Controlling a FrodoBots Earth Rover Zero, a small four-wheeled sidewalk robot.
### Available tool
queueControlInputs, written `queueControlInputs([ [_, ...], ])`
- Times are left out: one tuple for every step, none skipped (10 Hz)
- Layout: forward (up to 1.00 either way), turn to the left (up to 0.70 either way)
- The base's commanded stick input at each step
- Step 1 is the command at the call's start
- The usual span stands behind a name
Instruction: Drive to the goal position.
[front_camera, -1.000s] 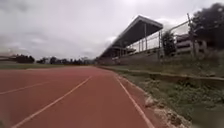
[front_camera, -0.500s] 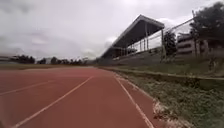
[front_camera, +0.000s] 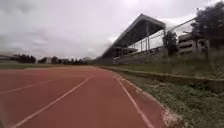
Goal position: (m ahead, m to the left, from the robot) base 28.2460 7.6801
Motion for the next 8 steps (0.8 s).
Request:
queueControlInputs([
  [0.70, 0.00],
  [0.70, 0.00],
  [0.70, 0.00],
  [0.70, 0.00],
  [0.70, 0.00],
  [0.70, 0.00],
  [0.70, 0.00],
  [0.70, 0.00],
])
